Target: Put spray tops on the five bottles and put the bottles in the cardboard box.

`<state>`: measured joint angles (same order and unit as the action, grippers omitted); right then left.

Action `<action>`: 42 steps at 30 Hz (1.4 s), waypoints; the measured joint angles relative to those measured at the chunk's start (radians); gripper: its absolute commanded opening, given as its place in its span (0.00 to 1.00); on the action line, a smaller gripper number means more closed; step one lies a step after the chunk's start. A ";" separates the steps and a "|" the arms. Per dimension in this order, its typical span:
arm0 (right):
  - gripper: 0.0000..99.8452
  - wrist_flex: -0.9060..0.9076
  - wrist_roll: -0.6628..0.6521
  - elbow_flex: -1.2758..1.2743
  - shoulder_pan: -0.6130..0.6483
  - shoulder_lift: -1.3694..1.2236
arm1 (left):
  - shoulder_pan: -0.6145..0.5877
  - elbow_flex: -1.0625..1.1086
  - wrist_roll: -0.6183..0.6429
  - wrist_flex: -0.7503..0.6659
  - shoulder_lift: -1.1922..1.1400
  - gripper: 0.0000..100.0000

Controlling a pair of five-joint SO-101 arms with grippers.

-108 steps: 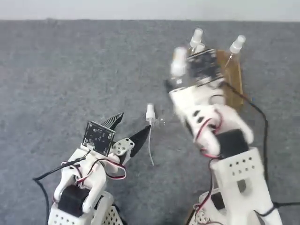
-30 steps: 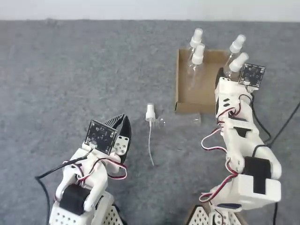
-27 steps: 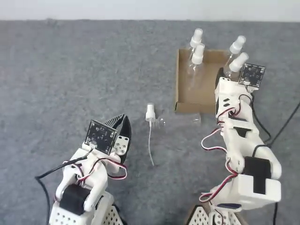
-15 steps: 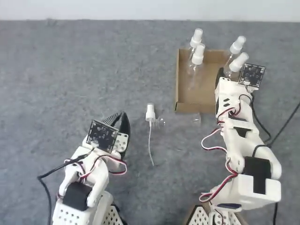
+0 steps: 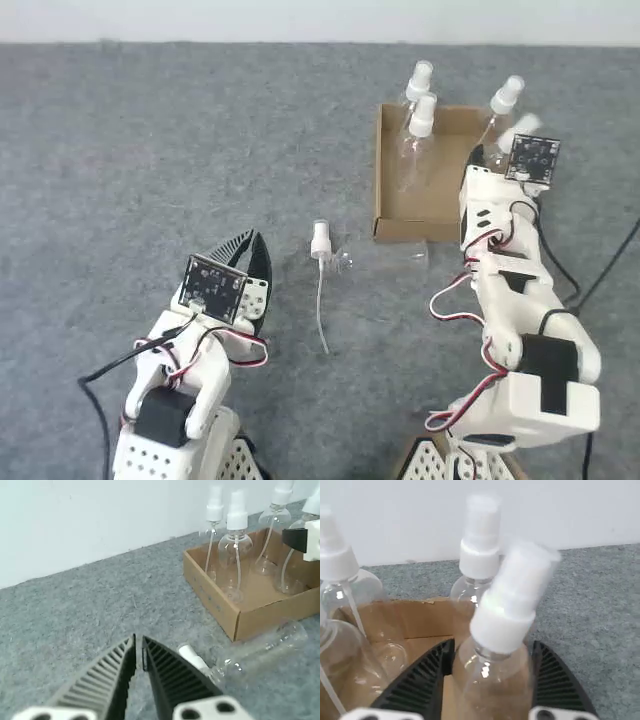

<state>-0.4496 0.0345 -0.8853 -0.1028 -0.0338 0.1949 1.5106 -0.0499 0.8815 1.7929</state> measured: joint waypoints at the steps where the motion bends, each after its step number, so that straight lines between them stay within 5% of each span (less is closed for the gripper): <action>1: 0.19 0.000 -0.002 0.000 0.002 0.000 | 0.000 0.000 0.000 0.000 0.000 0.01; 12: 0.19 0.000 -0.003 0.000 0.003 0.000 | 0.000 0.000 -0.003 0.000 0.000 0.01; 20: 0.33 0.000 -0.006 0.000 0.003 0.000 | 0.000 0.000 -0.003 0.000 0.000 0.01; 42: 0.33 0.038 -0.028 0.015 0.003 0.011 | 0.000 0.000 -0.003 0.000 0.000 0.01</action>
<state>-0.4112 0.0069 -0.8700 -0.0997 -0.0230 0.1949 1.5106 -0.0529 0.8815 1.7929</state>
